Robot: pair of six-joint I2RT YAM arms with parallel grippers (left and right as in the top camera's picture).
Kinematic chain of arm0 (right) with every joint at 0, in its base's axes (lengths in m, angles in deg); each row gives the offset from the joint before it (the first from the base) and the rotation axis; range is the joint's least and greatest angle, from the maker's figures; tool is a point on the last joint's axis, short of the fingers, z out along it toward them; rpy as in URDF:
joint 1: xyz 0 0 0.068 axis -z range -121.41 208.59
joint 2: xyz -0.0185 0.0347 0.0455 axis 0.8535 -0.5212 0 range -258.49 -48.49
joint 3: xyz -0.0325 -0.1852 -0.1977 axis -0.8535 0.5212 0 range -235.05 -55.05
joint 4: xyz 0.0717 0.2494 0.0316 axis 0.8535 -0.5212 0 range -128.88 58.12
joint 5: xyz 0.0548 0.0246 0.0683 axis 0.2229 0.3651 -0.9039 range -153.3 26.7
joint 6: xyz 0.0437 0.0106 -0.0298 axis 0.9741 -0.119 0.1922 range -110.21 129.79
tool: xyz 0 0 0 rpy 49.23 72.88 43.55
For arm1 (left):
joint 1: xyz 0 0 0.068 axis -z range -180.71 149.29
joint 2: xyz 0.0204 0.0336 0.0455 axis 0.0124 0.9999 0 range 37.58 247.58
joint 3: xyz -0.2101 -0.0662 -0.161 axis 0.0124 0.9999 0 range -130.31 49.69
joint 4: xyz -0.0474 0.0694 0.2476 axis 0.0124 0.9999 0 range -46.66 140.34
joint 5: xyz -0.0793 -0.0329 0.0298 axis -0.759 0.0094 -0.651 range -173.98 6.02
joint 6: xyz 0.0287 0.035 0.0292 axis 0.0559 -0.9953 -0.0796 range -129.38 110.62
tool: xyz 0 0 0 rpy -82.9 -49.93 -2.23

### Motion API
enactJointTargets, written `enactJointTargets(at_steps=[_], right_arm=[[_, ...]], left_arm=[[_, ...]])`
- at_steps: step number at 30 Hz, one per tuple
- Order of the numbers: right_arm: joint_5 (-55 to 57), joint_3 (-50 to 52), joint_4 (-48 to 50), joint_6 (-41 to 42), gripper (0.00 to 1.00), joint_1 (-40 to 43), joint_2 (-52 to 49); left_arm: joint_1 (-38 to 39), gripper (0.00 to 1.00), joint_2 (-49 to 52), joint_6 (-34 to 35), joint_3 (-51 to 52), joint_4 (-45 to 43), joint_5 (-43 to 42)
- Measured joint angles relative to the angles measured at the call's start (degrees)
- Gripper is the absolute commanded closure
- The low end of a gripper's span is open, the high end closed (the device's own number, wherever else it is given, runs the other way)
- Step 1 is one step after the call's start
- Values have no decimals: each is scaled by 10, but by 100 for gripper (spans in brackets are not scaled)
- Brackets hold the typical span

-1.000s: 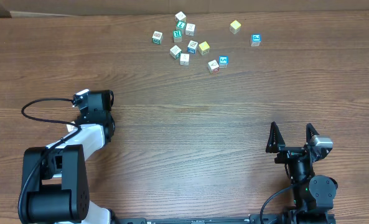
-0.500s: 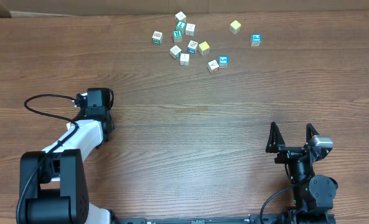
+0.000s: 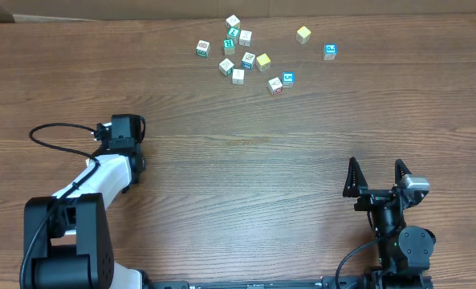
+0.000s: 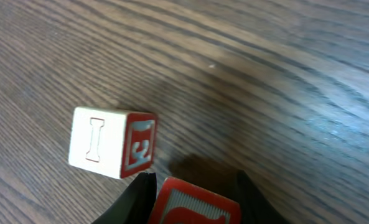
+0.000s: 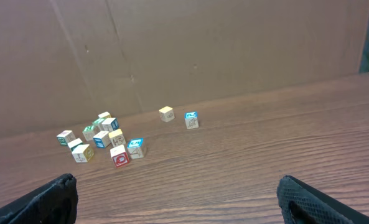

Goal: Form a horizontal line
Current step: 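Lower the red block beside the white block and open the left gripper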

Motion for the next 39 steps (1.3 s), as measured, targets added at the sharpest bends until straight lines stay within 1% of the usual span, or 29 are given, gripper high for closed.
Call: enactJointTargets(at_steps=[4, 13, 15, 18, 20, 22, 24, 28, 31, 34, 36, 39], right_arm=[[0, 0, 0, 0, 0, 0, 0], [0, 0, 0, 0, 0, 0, 0], [0, 0, 0, 0, 0, 0, 0], [0, 0, 0, 0, 0, 0, 0], [0, 0, 0, 0, 0, 0, 0], [0, 0, 0, 0, 0, 0, 0], [0, 0, 0, 0, 0, 0, 0], [0, 0, 0, 0, 0, 0, 0], [0, 0, 0, 0, 0, 0, 0], [0, 0, 0, 0, 0, 0, 0], [0, 0, 0, 0, 0, 0, 0], [0, 0, 0, 0, 0, 0, 0]], left_arm=[[-14, 76, -1, 0, 0, 4, 2], [-15, 75, -1, 0, 0, 4, 2], [-15, 77, -1, 0, 0, 4, 2], [-16, 78, -1, 0, 2, -5, -1], [-19, 77, -4, -16, 6, -17, -10], [-26, 73, -4, -54, 9, -45, -33], [-32, 72, -3, -84, 9, -66, -55], [-32, 72, -2, -131, 10, -84, -92], [-35, 67, -2, -147, 8, -84, -110], [-35, 69, -2, -150, 6, -78, -132], [-35, 64, -3, -150, 1, -65, -143], [-35, 53, -4, -151, 0, -57, -155]])
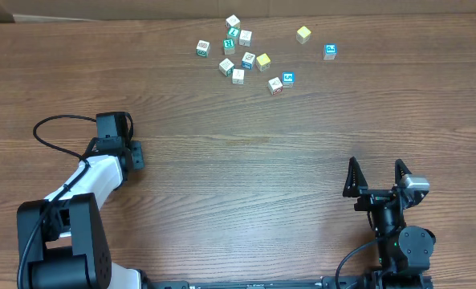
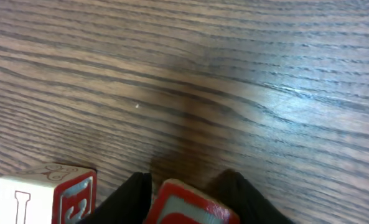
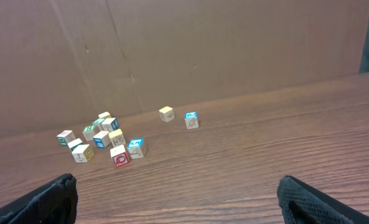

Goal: Form a horizontal line
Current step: 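Lower the red block beside the white block and open the left gripper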

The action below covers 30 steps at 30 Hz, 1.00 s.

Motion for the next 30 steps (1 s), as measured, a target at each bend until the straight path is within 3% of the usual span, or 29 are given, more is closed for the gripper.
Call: enactJointTargets(at_steps=[11, 15, 24, 26, 30], right_arm=[[0, 0, 0, 0, 0, 0, 0], [0, 0, 0, 0, 0, 0, 0], [0, 0, 0, 0, 0, 0, 0], [0, 0, 0, 0, 0, 0, 0], [0, 0, 0, 0, 0, 0, 0]], left_arm=[[0, 39, -3, -8, 0, 1, 11], [0, 49, -3, -8, 1, -4, 11], [0, 53, -3, -9, 1, -2, -7], [0, 62, -3, -9, 1, -2, -8], [2, 67, -2, -10, 1, -4, -12]])
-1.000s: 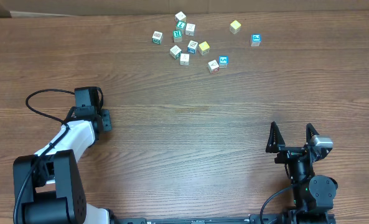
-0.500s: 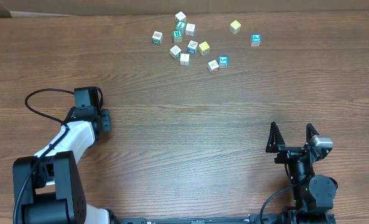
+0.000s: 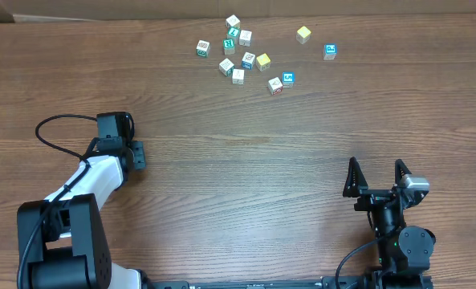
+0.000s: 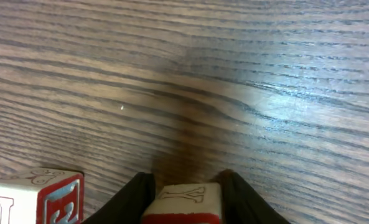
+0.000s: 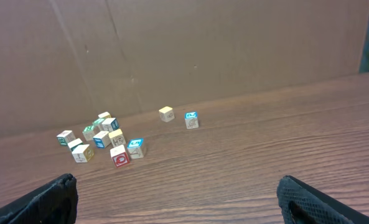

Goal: Form a horizontal line
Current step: 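Lower the red block beside the white block and open the left gripper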

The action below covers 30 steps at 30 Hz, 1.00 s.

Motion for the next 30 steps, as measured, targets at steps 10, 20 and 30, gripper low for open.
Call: enactJointTargets(at_steps=[10, 20, 30], right_arm=[[0, 0, 0, 0, 0, 0, 0], [0, 0, 0, 0, 0, 0, 0], [0, 0, 0, 0, 0, 0, 0]], left_arm=[[7, 60, 0, -2, 7, -19, 27], [9, 61, 5, -26, 9, -41, 48], [9, 33, 4, -34, 4, -37, 73]])
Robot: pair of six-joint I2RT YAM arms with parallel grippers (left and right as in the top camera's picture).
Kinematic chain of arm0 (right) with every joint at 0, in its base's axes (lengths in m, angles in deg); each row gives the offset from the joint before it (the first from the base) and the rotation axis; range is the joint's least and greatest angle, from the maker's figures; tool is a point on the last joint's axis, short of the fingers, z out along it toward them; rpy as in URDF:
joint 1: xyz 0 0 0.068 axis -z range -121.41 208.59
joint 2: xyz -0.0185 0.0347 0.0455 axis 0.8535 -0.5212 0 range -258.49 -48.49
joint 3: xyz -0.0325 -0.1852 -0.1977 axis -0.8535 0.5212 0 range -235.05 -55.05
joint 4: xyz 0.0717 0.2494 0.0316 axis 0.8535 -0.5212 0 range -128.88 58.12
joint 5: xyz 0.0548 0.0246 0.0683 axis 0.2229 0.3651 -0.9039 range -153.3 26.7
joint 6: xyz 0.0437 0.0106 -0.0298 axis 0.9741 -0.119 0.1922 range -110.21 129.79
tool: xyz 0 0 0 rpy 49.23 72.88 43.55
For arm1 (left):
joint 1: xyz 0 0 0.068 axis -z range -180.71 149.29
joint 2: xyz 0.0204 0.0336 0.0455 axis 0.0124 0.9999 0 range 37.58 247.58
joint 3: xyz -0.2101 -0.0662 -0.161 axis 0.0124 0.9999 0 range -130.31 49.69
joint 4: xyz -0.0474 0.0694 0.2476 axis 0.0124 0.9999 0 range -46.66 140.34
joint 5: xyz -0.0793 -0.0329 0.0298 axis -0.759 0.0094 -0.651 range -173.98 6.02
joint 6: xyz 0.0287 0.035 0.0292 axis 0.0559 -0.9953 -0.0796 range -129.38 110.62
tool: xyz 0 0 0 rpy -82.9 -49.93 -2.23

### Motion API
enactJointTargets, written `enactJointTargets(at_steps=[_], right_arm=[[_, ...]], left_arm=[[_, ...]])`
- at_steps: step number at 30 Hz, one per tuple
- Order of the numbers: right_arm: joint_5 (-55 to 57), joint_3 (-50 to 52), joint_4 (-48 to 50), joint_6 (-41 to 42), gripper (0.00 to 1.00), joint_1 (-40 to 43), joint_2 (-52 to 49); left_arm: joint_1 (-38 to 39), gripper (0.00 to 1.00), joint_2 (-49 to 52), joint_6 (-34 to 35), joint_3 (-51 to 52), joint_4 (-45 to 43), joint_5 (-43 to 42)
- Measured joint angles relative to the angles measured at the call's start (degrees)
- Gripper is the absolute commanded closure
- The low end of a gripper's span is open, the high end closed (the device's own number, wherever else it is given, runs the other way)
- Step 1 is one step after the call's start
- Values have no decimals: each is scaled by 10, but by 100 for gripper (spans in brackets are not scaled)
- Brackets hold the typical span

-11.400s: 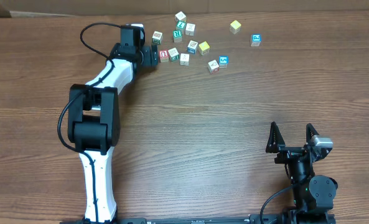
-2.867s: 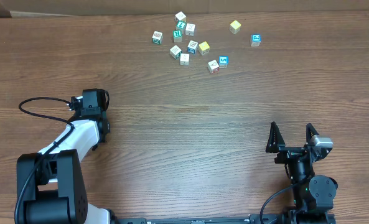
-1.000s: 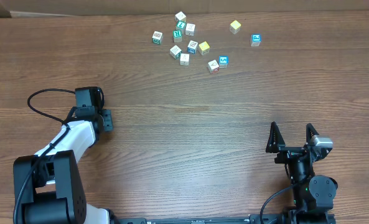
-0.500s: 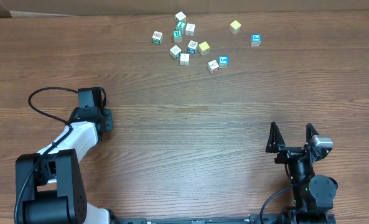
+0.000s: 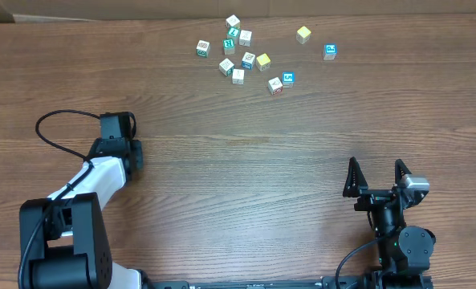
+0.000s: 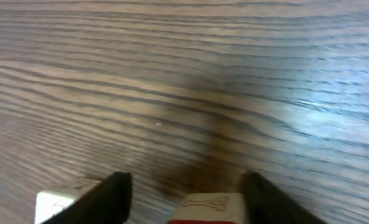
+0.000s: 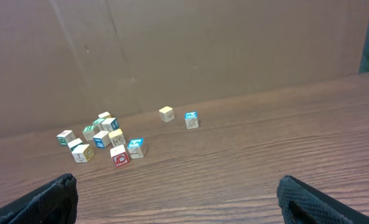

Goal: Form a horizontal line
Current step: 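Lower the red block beside the white block and open the left gripper, then retract the left gripper and swing the right arm toward the cluster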

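In the left wrist view a red-and-white block (image 6: 204, 208) stands on the wood table between the fingers of my left gripper (image 6: 187, 205), which is open with a gap on each side of the block. A second white block (image 6: 66, 198) shows at the lower left, partly behind the left finger (image 6: 112, 196). In the overhead view the left arm (image 5: 113, 152) covers both blocks. My right gripper (image 5: 376, 172) rests open and empty at the front right, also seen as the right gripper (image 7: 178, 202) in its wrist view.
Several loose letter blocks (image 5: 246, 52) lie scattered at the table's far edge, seen as the block cluster (image 7: 103, 140) in the right wrist view. Two sit apart to the right, a yellow one (image 5: 303, 34) and a blue one (image 5: 330, 50). A cardboard wall (image 7: 184, 50) stands behind.
My left gripper's jaws have spread apart from the red-and-white block, which now stands free on the table between them. The left arm has shifted slightly right. The right arm is unchanged.
My left gripper first held a red block just right of a white block marked I. Then arm and block were further left, the white block at the view's lower left. Then the held block sat low beside it. Now the jaws are open around it.
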Motion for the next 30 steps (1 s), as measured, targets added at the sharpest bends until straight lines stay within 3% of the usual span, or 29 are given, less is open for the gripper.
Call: enactJointTargets(at_steps=[5, 7, 8, 10, 13, 15, 22, 30], right_arm=[[0, 0, 0, 0, 0, 0, 0], [0, 0, 0, 0, 0, 0, 0], [0, 0, 0, 0, 0, 0, 0], [0, 0, -1, 0, 0, 0, 0], [0, 0, 0, 0, 0, 0, 0], [0, 0, 0, 0, 0, 0, 0], [-12, 0, 3, 20, 0, 0, 0], [-178, 0, 16, 211, 0, 0, 0]], left_arm=[[-3, 23, 17, 0, -56, 82, -6], [-3, 26, 32, -3, -117, 179, -48], [-3, 34, 41, -5, -159, 233, -75], [-3, 36, 50, -12, -279, 354, -147], [-3, 24, 48, -11, -421, 465, -209], [-3, 21, 35, -10, -471, 516, -229], [-3, 0, -134, -8, -494, 590, -256], [-3, 0, -329, 5, -487, 631, -233]])
